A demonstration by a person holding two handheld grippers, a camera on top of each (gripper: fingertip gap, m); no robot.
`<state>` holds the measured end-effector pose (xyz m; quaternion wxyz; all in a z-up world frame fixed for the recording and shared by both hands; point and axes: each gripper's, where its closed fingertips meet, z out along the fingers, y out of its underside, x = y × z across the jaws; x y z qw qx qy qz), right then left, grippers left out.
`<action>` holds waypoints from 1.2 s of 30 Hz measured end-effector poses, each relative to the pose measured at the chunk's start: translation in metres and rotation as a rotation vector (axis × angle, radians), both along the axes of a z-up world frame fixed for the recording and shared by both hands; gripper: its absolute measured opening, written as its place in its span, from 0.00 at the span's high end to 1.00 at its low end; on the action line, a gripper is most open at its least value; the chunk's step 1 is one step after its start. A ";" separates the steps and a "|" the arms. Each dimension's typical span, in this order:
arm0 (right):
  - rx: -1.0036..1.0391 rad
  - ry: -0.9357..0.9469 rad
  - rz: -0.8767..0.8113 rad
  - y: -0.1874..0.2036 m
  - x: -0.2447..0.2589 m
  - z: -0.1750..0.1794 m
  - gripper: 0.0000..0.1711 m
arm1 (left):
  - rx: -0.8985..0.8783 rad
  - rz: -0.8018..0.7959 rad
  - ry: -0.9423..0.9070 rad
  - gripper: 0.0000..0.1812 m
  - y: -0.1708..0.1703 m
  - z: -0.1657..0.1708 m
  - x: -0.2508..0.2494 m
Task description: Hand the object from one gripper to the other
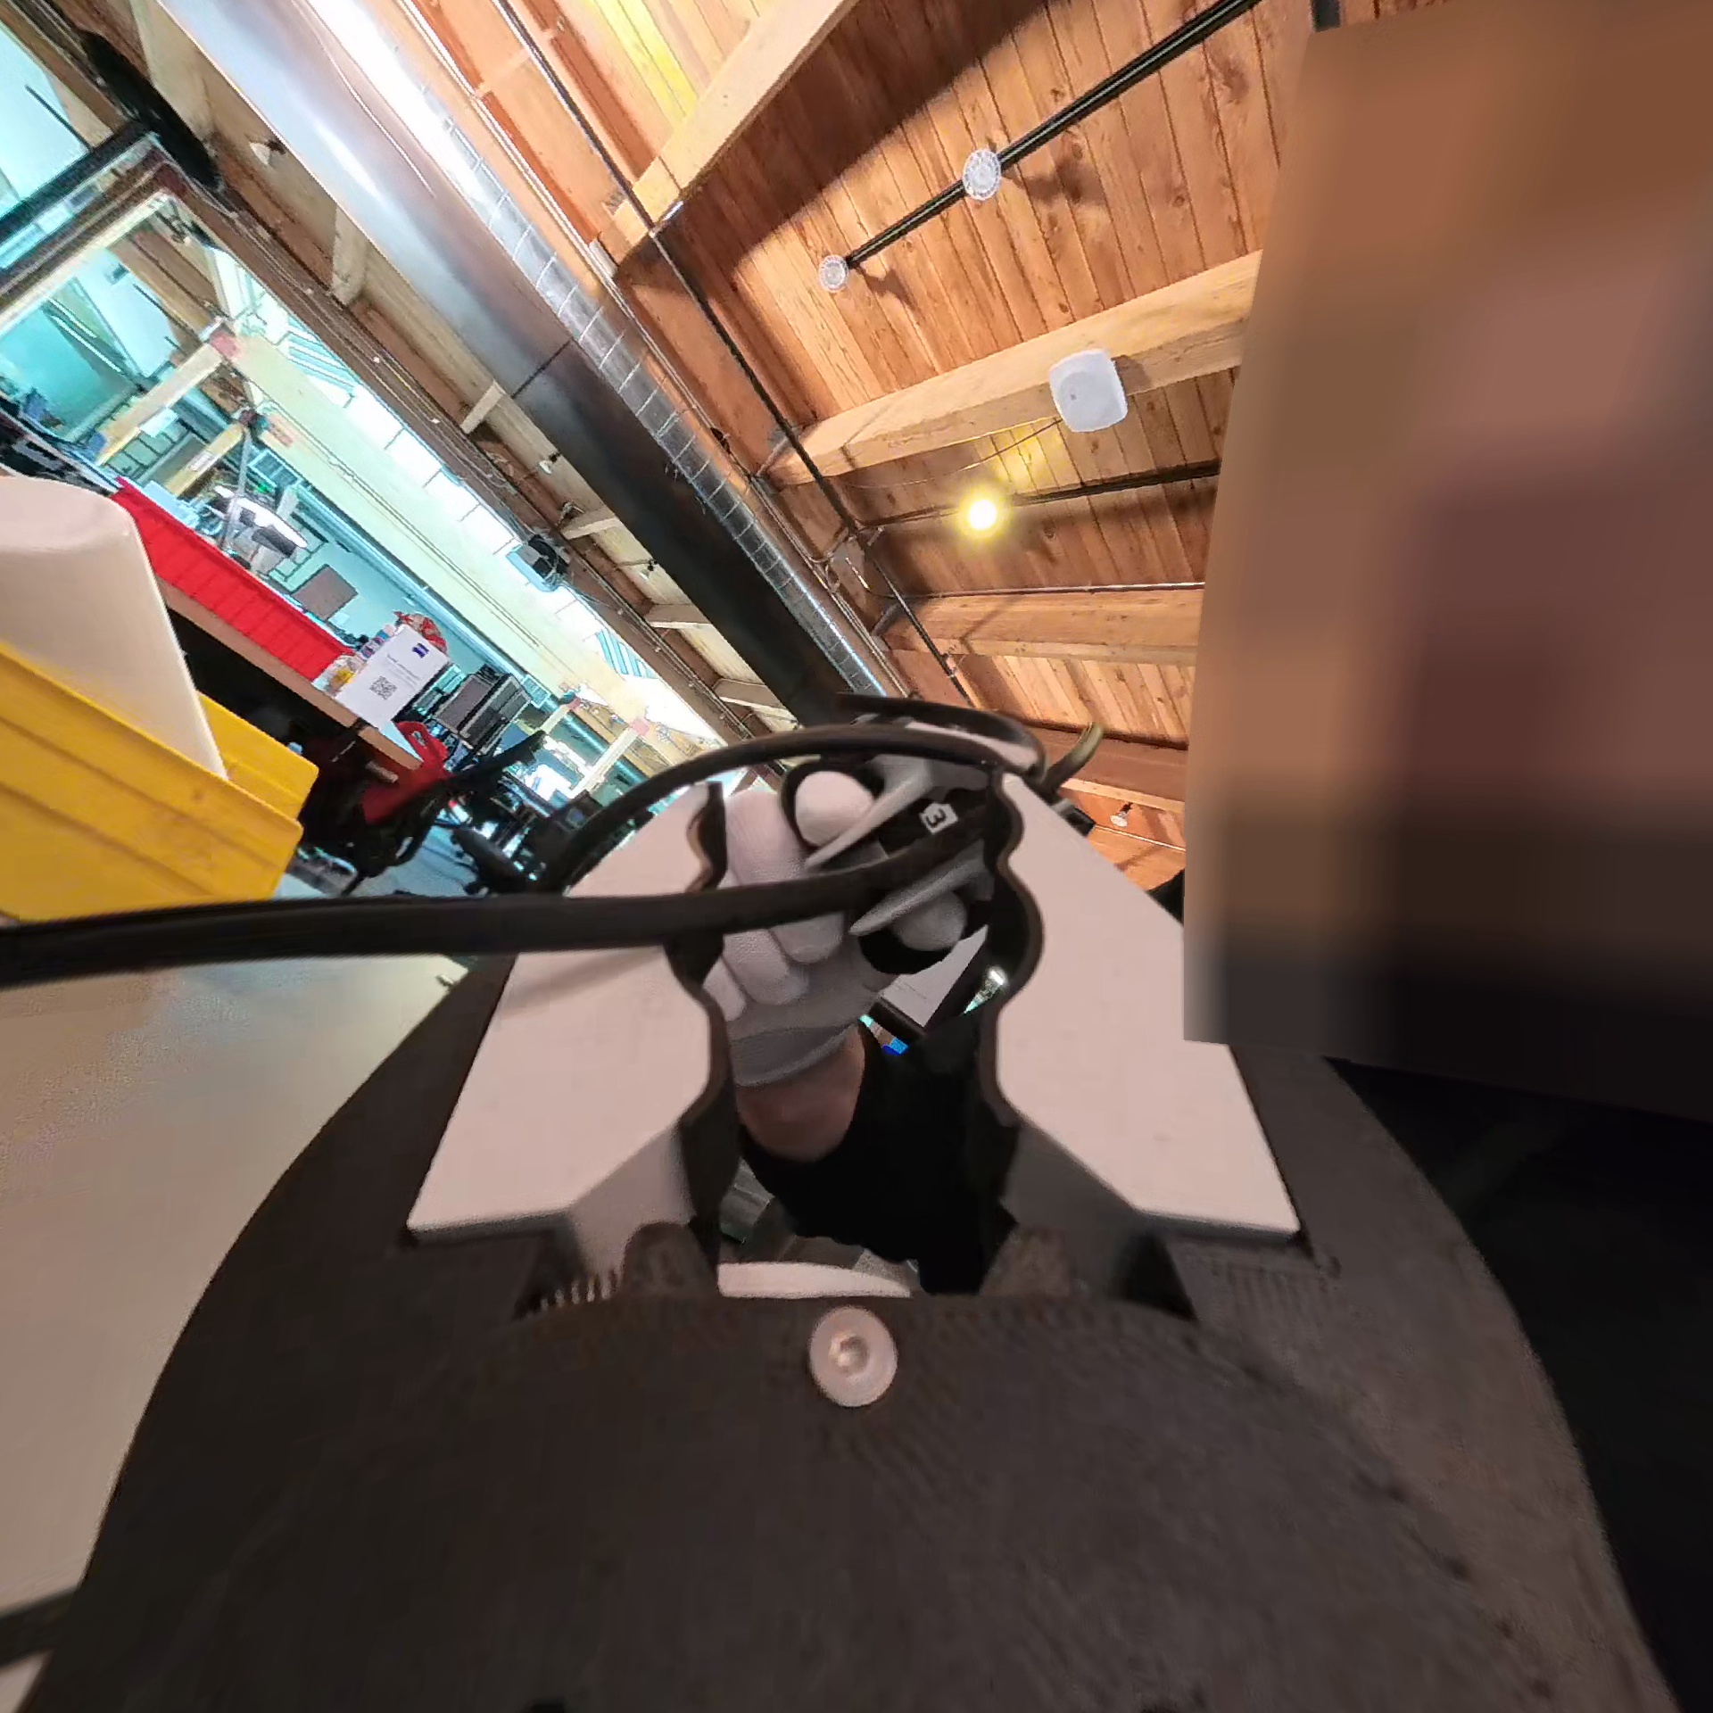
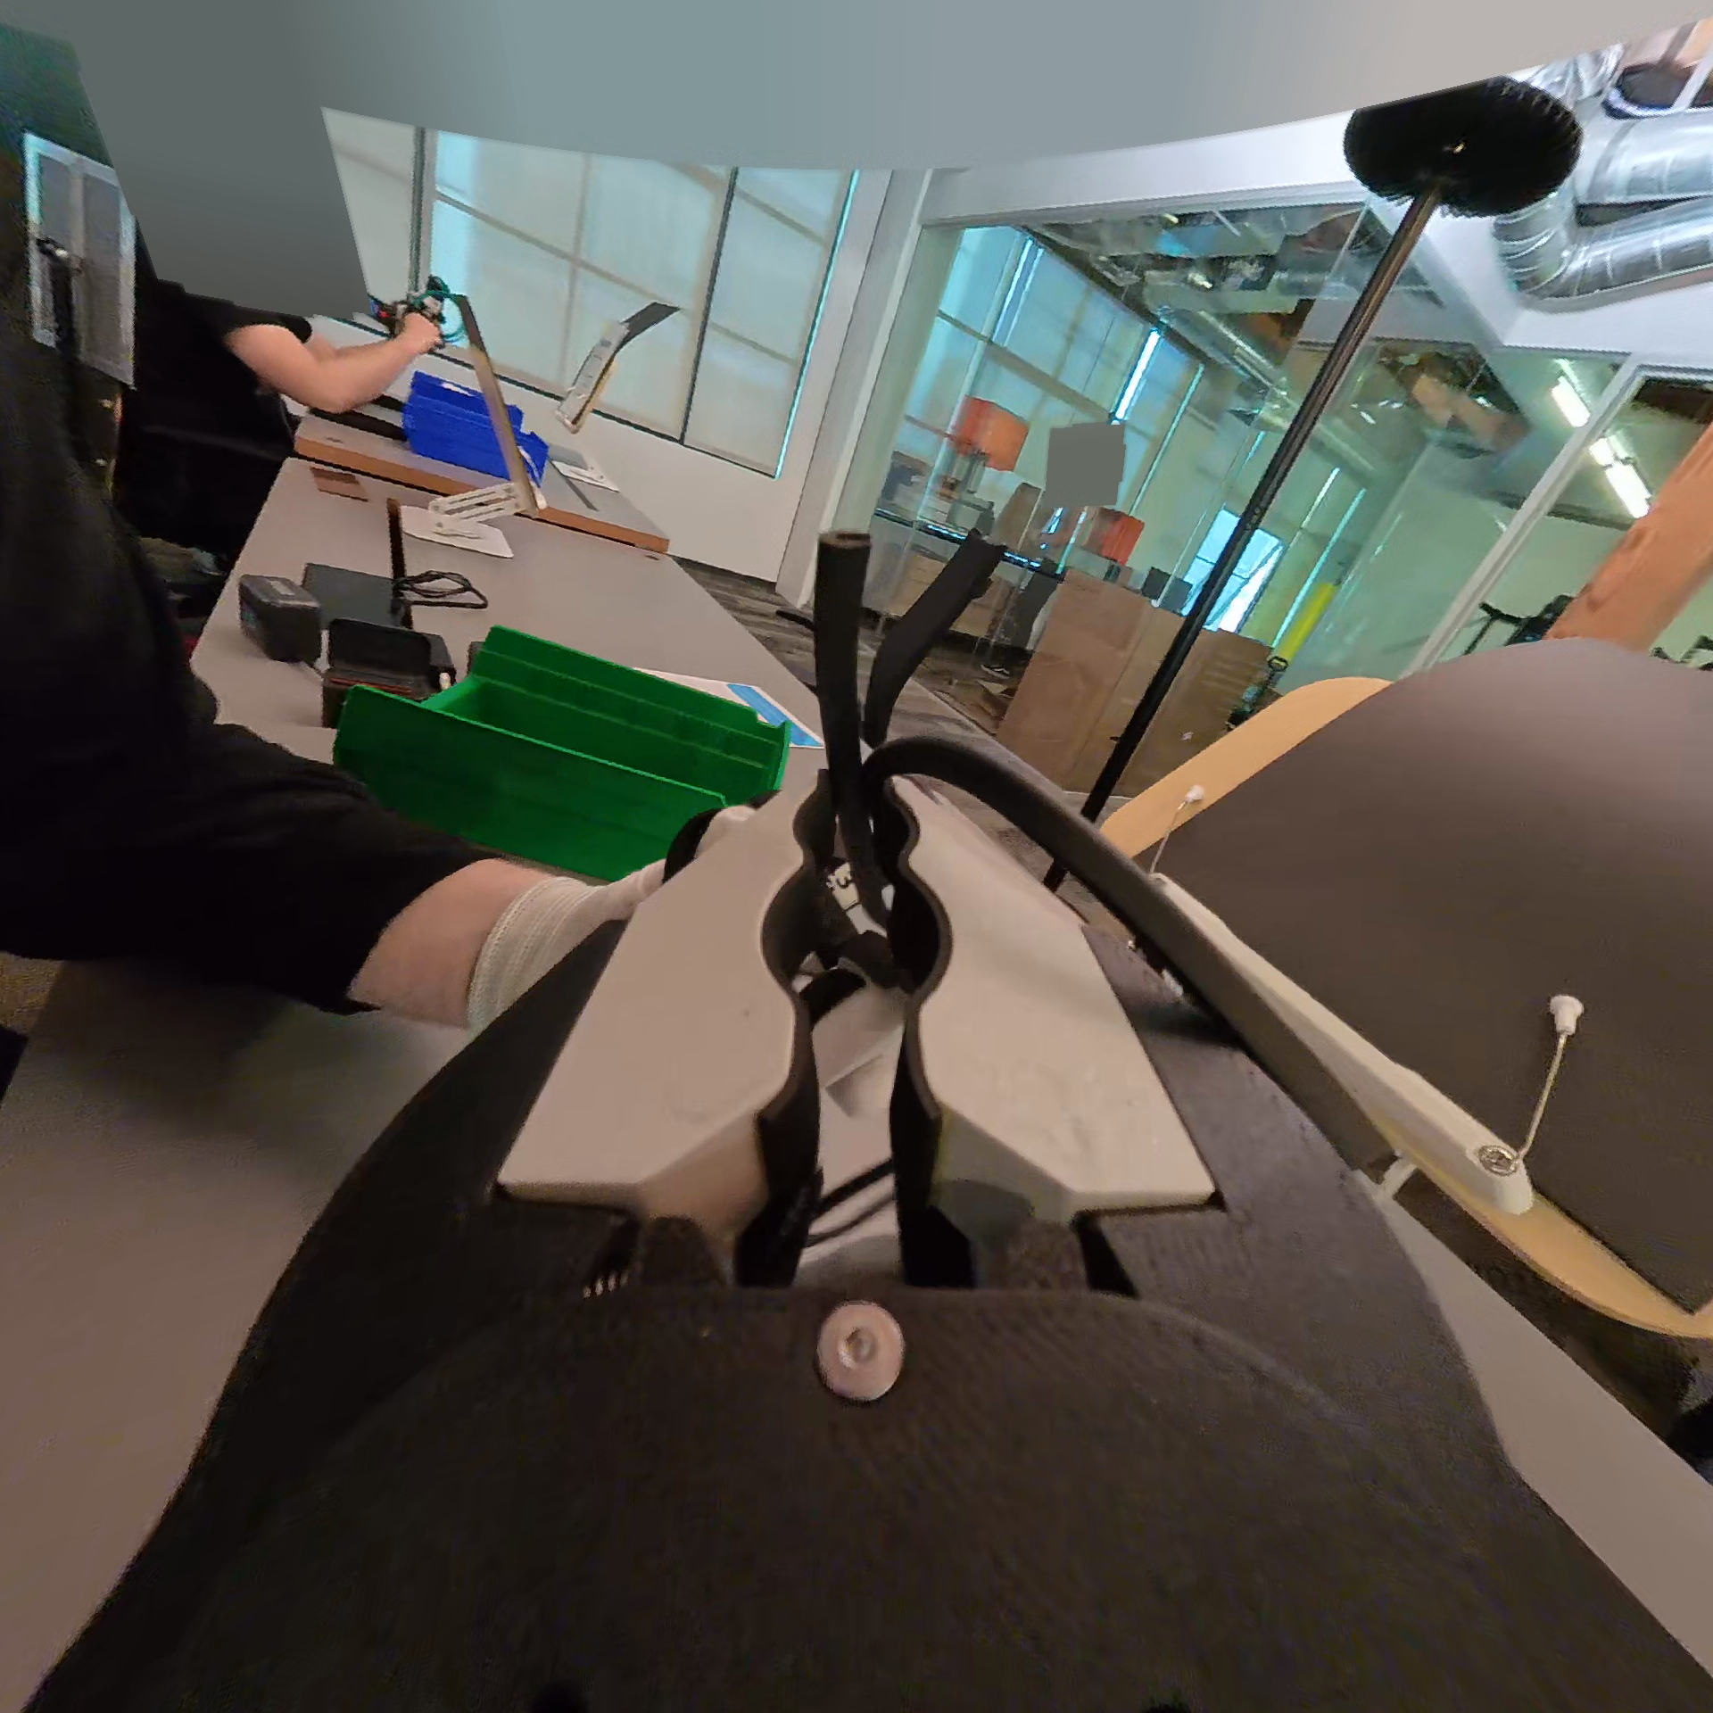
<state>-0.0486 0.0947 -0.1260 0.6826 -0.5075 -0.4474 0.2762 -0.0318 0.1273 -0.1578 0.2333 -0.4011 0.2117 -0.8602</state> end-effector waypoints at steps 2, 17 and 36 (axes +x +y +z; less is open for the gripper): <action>-0.007 -0.012 0.023 -0.004 0.001 -0.004 0.97 | 0.011 -0.011 -0.013 0.73 -0.003 0.001 -0.001; 0.009 -0.231 0.011 -0.005 0.008 -0.045 0.97 | 0.006 0.027 0.014 0.76 0.002 -0.005 0.002; 0.328 -0.940 -0.031 -0.016 0.011 -0.095 0.96 | 0.120 0.094 0.425 0.91 0.002 -0.068 0.042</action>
